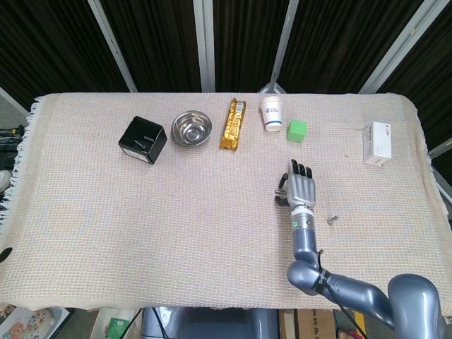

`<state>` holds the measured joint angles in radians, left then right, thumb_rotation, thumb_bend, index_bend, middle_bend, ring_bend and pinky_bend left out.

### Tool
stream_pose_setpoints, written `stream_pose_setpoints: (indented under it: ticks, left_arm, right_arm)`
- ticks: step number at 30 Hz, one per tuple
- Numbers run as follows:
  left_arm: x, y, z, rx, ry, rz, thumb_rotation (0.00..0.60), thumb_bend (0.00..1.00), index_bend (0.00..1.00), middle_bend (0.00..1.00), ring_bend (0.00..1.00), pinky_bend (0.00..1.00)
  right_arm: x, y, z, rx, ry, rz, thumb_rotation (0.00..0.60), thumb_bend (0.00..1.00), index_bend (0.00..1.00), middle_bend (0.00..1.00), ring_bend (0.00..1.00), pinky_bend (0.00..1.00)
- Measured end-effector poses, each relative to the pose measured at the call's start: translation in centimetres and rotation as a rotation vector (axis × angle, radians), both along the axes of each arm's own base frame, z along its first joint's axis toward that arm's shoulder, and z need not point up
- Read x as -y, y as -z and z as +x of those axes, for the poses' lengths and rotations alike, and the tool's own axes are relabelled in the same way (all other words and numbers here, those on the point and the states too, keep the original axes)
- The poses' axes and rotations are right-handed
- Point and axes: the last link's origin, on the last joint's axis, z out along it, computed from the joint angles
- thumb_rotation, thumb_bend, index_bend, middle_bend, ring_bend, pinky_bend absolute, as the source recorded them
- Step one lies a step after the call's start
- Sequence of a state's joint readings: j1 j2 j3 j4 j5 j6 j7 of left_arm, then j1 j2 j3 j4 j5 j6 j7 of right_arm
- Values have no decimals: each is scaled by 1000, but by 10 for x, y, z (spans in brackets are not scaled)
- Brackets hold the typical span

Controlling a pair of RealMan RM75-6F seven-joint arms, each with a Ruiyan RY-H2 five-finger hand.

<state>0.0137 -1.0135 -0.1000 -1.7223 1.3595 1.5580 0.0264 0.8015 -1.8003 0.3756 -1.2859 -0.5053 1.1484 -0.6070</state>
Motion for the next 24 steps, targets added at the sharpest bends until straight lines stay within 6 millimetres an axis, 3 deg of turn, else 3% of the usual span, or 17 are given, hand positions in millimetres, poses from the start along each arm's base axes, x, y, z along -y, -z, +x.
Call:
stream_pose_setpoints:
  ticks: [24]
  left_arm:
    - [-1,1,0,-3,1,-6,600,42,120,108,9,9]
  right_arm:
    - [2,6,0,5,3,6,600,366,571,0,0,0]
